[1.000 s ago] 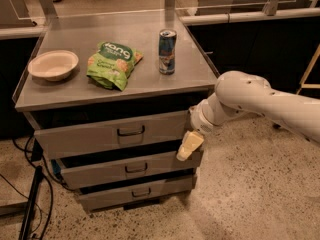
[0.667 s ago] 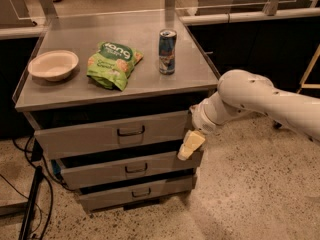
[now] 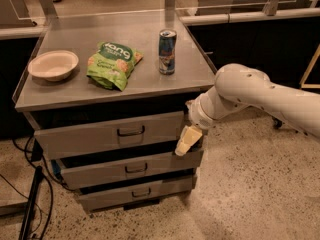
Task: Open top drawer
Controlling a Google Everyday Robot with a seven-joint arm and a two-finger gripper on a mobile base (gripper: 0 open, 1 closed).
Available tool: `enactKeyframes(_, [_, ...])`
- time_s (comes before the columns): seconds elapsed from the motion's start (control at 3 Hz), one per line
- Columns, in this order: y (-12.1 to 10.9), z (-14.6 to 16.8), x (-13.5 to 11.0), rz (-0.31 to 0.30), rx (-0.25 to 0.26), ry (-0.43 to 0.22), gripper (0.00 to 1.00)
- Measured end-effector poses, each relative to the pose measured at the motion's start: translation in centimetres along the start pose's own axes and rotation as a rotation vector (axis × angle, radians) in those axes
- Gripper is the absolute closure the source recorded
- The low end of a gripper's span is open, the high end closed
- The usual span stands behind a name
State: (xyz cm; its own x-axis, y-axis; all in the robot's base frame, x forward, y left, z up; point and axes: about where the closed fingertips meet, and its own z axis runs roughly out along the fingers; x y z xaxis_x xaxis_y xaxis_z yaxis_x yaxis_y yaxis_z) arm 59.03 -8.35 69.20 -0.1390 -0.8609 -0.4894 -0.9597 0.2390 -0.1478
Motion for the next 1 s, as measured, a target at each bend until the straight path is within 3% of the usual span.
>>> enactKeyframes(1.0, [-1.5, 3.3, 0.6, -0.020, -0.043, 0.029, 0.00])
